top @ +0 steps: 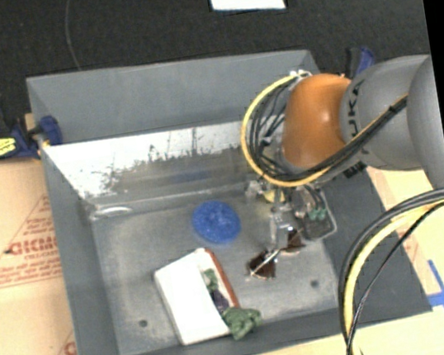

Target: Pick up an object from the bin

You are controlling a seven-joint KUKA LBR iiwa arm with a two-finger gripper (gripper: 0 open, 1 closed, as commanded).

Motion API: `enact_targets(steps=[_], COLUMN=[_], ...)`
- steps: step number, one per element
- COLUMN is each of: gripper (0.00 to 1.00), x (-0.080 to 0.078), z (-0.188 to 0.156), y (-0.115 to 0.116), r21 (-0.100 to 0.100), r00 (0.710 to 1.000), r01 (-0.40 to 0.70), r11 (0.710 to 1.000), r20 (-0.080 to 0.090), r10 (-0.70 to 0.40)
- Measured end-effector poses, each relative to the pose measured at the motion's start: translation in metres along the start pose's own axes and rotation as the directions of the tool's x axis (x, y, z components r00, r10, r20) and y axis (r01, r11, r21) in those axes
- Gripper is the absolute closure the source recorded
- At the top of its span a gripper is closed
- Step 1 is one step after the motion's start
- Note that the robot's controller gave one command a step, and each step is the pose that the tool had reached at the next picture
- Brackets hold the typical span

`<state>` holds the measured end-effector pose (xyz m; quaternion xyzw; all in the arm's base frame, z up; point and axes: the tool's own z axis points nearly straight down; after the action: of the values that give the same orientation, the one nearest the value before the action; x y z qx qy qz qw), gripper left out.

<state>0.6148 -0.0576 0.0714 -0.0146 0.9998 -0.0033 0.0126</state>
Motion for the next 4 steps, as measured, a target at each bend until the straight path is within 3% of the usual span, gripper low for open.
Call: enact_targets(steps=[1,2,3,4], gripper=[0.00,0.00,0.00,0.00], x=[-0.026,-0.002,-0.014,-0.017], z=[0.000,0.000,-0.001,-0.019], y=[0.082,0.070,0.076,0.036], r21=[-0.005,0.001,-0.002,0.006], r00=[0.997,0.995,0.996,0.936], r01=[-0.075,-0.100,-0.091,0.351], r11=[0.997,0.995,0.996,0.936], r20=[0.007,0.004,0.010,0.012], r10=[0.075,0.100,0.091,-0.352])
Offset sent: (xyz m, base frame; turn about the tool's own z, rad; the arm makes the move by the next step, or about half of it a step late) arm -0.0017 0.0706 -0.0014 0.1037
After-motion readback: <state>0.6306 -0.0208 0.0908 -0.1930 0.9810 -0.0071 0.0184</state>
